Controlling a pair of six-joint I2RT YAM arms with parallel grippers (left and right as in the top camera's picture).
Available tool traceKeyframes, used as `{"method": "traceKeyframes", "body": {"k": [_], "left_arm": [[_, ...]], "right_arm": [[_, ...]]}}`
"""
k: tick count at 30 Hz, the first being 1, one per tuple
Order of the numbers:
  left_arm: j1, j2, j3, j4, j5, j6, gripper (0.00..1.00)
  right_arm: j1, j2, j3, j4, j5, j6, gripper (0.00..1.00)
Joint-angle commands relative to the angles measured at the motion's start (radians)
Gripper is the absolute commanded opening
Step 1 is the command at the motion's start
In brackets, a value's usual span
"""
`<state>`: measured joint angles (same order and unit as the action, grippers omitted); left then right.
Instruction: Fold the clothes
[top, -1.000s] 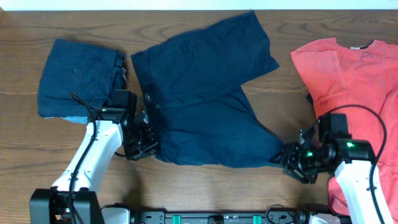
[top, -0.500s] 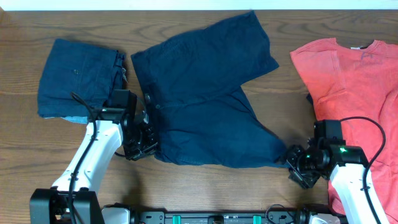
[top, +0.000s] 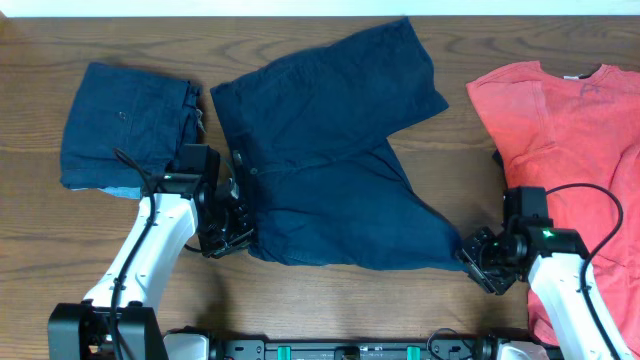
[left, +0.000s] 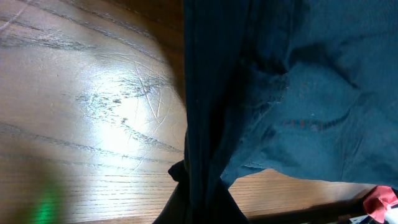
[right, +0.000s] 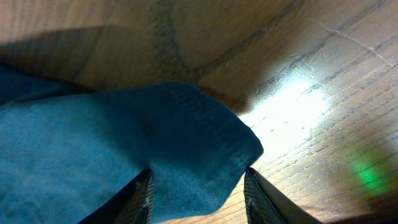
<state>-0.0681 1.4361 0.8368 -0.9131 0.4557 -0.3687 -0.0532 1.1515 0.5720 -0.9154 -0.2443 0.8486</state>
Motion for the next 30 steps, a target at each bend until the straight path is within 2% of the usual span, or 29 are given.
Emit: {"method": "traceKeyframes", "body": {"k": [1,4,5,8,13,20,25,30], "left_arm": [[0.0,-0.012,0.013,-0.006,-0.019,0.01,0.06],[0.0,-0.012,0.013,-0.006,-0.019,0.01,0.06],[0.0,-0.012,0.013,-0.006,-0.019,0.01,0.06],[0.0,-0.012,0.013,-0.006,-0.019,0.011,0.06],[0.0,-0.012,0.013,-0.006,-0.019,0.013,0.06],[0.0,-0.023,0.059,-0.06,-0.019,0.048,0.06],[0.0,-0.072,0.194,-0.206,-0.036,0.107,0.06],[0.0,-0.165,0.312,-0.344,-0.127,0.113,0.06]], "right_arm": [[0.008,0.027,-0.006,0.016,0.009,0.023,0.46],[0.008,0.043,-0.006,0.06,0.008,0.023,0.45],[0.008,0.045,-0.006,0.076,0.009,0.023,0.43],[0.008,0.045,-0.005,0.14,0.009,-0.013,0.25],[0.008,0.045,0.002,0.176,0.009,-0.102,0.02],[0.008,0.042,0.13,0.077,0.001,-0.322,0.01],[0.008,0.029,0.321,-0.077,0.002,-0.399,0.01],[0.008,0.017,0.525,-0.216,0.009,-0.441,0.01]]}}
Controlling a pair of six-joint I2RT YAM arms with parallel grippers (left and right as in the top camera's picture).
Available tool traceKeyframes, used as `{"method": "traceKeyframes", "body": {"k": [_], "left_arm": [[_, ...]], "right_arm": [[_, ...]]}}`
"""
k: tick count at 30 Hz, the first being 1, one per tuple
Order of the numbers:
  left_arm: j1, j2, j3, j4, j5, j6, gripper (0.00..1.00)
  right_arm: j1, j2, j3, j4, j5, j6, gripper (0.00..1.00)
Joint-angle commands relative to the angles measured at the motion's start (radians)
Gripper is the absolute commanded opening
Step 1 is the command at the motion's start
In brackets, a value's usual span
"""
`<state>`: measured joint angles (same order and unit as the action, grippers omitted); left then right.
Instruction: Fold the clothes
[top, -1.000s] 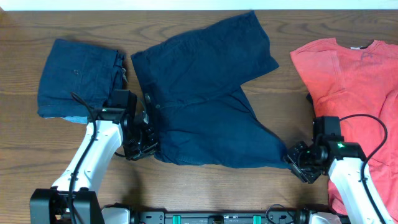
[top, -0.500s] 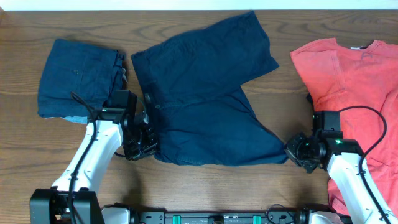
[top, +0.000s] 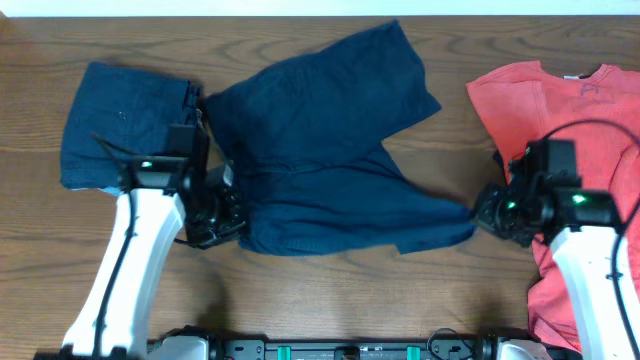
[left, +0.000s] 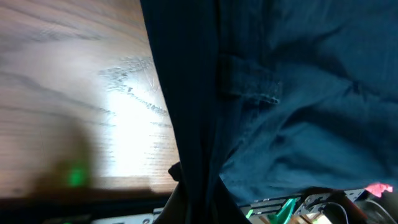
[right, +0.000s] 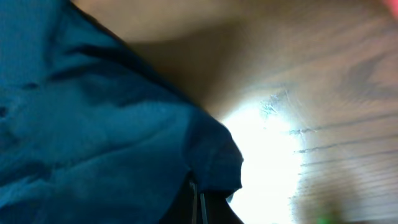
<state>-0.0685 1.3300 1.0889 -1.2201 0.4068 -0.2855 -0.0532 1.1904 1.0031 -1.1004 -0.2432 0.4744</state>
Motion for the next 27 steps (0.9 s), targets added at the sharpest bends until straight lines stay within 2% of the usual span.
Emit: {"method": "traceKeyframes", "body": {"k": [1,14,20,27], "left_arm": [[0.0,-0.082,0.078,-0.059,-0.09,0.031,0.06],[0.0,-0.317,0.154,-0.226,-0.099,0.017,0.06],[0.0,-0.368,0.154,-0.29,-0.003,0.011,0.06],[0.0,-0.37,0.122,-0.315,0.0,-0.008,0.06]], "right_arm": [[0.008,-0.022,0.134,-0.055,0.011,-0.076,0.01],[0.008,-0.022,0.575,-0.191,0.096,-0.241,0.01],[0.008,-0.022,0.64,-0.2,0.097,-0.27,0.01],[0.009,0.033,0.637,-0.127,0.079,-0.265,0.01]]}}
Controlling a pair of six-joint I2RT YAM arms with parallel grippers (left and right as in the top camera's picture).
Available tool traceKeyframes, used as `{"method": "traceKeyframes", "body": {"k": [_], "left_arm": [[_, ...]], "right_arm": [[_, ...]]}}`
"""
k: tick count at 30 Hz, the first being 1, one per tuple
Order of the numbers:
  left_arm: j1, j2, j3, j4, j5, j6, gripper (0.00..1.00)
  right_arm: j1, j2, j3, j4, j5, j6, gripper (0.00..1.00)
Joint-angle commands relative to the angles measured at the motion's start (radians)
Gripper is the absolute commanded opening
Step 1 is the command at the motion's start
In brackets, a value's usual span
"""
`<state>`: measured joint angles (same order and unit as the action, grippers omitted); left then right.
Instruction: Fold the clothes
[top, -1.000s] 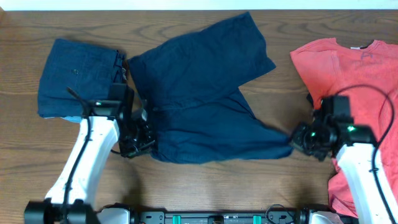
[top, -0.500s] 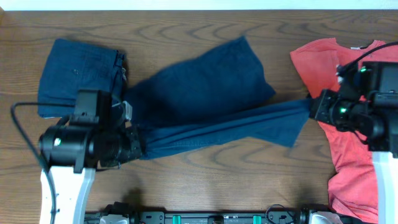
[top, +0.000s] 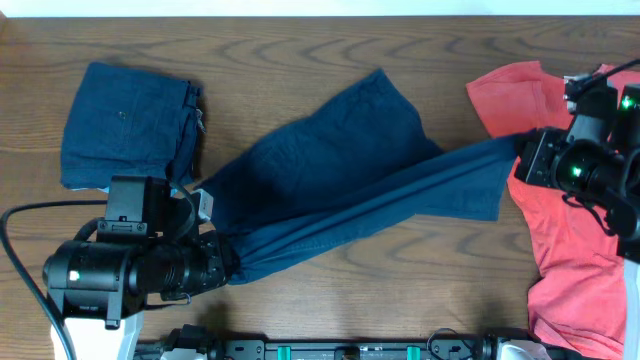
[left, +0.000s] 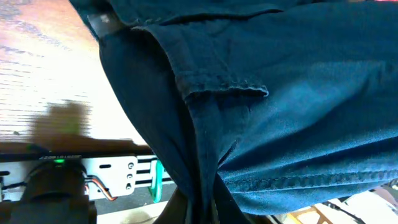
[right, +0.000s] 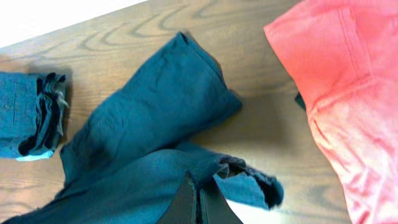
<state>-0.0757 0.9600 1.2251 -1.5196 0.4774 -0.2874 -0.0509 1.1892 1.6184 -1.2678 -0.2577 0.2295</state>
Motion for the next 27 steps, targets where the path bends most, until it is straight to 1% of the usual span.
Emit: {"method": "traceKeyframes", "body": {"k": [1,4,6,9,11,13,17,21,22,23,24,25,26,27], "left_arm": [[0.007,0.002,-0.033,-0.009,-0.075,-0.015,0.06],[0.007,0.014,-0.093,0.006,-0.115,-0.04,0.06],[0.007,0.023,-0.14,0.032,-0.116,-0.048,0.06],[0.007,0.047,-0.208,0.094,-0.118,-0.056,0.06],[0.007,0.072,-0.239,0.146,-0.152,-0.071,0.06],[0.007,0.106,-0.267,0.205,-0.217,-0.093,0.06],[0.007,0.208,-0.283,0.298,-0.369,-0.134,0.06],[0.007,0.319,-0.283,0.403,-0.386,-0.141,0.06],[0.007,0.363,-0.283,0.444,-0.396,-0.142,0.07],[0.007,0.377,-0.283,0.457,-0.404,-0.142,0.09],[0.007,0.412,-0.283,0.487,-0.433,-0.141,0.23],[0.007,0.438,-0.283,0.504,-0.453,-0.141,0.38],[0.008,0.461,-0.283,0.513,-0.47,-0.141,0.43],[0.009,0.481,-0.28,0.513,-0.481,-0.141,0.49]], "right_arm": [[0.008,0.053,0.022,0.058,0.084,-0.02,0.01],[0.022,0.122,0.022,0.109,0.068,-0.017,0.01],[0.04,0.179,0.022,0.149,0.058,-0.017,0.01],[0.071,0.274,0.022,0.232,0.059,-0.018,0.01],[0.086,0.336,0.022,0.304,0.058,-0.018,0.01],[0.101,0.396,0.022,0.387,0.049,-0.018,0.01],[0.132,0.515,0.022,0.584,-0.029,-0.018,0.01],[0.175,0.649,0.022,0.777,-0.075,-0.017,0.01],[0.195,0.704,0.022,0.843,-0.071,-0.017,0.01],[0.2,0.721,0.022,0.862,-0.069,-0.017,0.03],[0.209,0.758,0.022,0.905,-0.058,-0.017,0.29],[0.216,0.792,0.023,0.938,-0.047,-0.017,0.66],[0.217,0.813,0.023,0.947,-0.045,-0.017,0.84],[0.216,0.829,0.023,0.943,-0.046,-0.017,0.89]]}}
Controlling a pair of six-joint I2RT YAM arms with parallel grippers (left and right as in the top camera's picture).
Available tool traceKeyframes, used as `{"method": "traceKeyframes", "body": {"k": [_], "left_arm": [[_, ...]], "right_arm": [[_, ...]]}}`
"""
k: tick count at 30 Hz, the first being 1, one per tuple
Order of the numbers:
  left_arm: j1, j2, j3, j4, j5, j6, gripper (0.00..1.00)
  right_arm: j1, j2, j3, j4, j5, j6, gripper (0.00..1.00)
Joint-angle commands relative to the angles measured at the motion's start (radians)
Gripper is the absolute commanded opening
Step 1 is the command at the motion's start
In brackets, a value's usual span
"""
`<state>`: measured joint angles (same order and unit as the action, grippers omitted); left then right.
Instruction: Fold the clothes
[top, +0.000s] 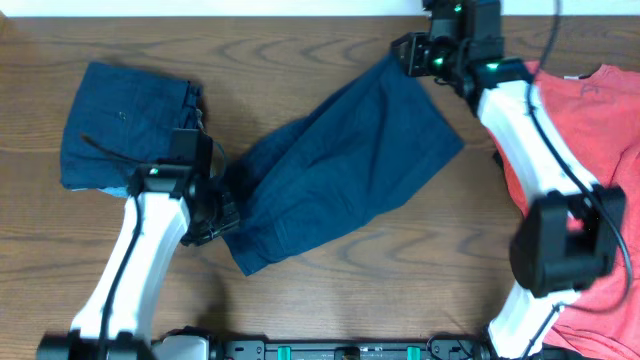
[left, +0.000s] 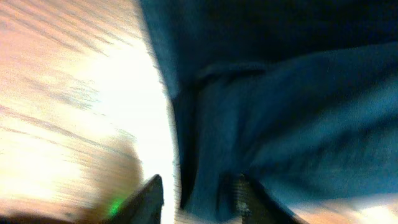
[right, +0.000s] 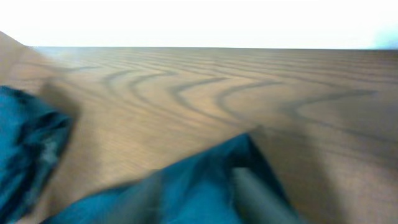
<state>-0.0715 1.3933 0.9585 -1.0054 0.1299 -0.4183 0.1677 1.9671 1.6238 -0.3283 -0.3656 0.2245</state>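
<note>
The navy shorts (top: 340, 165) lie folded in half, slanting across the middle of the table. My left gripper (top: 218, 228) is at their near-left waist corner. In the blurred left wrist view it (left: 196, 186) stands open with the cloth edge (left: 205, 155) between its spread fingers. My right gripper (top: 412, 55) is at the far leg-hem corner by the table's back edge. It (right: 199, 186) looks open over the blue cloth (right: 205, 174), with a grey finger (right: 255, 193) on the right.
A folded navy garment (top: 125, 125) sits at the far left, close to the left arm, and shows as a dark blue pile (right: 28, 143) in the right wrist view. A red T-shirt (top: 590, 130) lies spread at the right.
The shorts were held up, stretched between my two shut grippers. Now they lie doubled on the table; the right gripper has moved to the far edge, and both grippers have opened.
The shorts first lay spread flat, my left gripper shut on the waist and the right open round the near leg's hem. Then both were shut on the cloth, then holding it raised and stretched. Now the near leg lies over the far leg, released.
</note>
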Motion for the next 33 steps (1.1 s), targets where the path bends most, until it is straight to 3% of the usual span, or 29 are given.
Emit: {"method": "traceKeyframes", "body": {"k": [1,3,7,11,14,17,22,27,29,30,33], "left_arm": [[0.009,0.067,-0.01,-0.008,-0.134,-0.01,0.58],[0.014,0.085,-0.004,-0.03,-0.126,-0.01,0.67],[0.023,0.076,0.009,-0.074,-0.115,-0.009,0.74],[0.023,0.063,0.016,-0.1,-0.101,-0.005,0.78],[0.023,0.064,0.013,-0.099,-0.063,-0.002,0.78],[0.023,0.065,0.009,-0.095,-0.059,-0.002,0.78],[0.022,0.076,-0.02,-0.051,-0.049,-0.002,0.79],[0.022,0.104,-0.08,0.108,0.09,0.092,0.79],[0.022,0.123,-0.093,0.13,0.089,0.097,0.77],[0.022,0.135,-0.098,0.133,0.087,0.097,0.73],[0.022,0.177,-0.106,0.14,0.087,0.112,0.53]], "right_arm": [[-0.008,0.06,0.017,-0.021,0.062,-0.012,0.93],[-0.026,0.06,0.017,-0.097,0.063,-0.013,0.99],[-0.079,0.032,0.017,-0.287,0.063,-0.053,0.99],[-0.143,0.026,0.016,-0.495,0.063,-0.068,0.93],[-0.167,0.04,-0.007,-0.548,0.063,-0.14,0.87],[-0.169,0.048,-0.059,-0.53,0.063,-0.235,0.83],[-0.167,0.048,-0.202,-0.349,0.061,-0.317,0.88],[-0.164,0.048,-0.339,-0.126,-0.039,-0.32,0.88],[-0.161,0.048,-0.381,-0.069,-0.143,-0.32,0.81],[-0.159,0.048,-0.395,-0.052,-0.174,-0.319,0.73],[-0.153,0.048,-0.415,-0.056,-0.196,-0.317,0.26]]}}
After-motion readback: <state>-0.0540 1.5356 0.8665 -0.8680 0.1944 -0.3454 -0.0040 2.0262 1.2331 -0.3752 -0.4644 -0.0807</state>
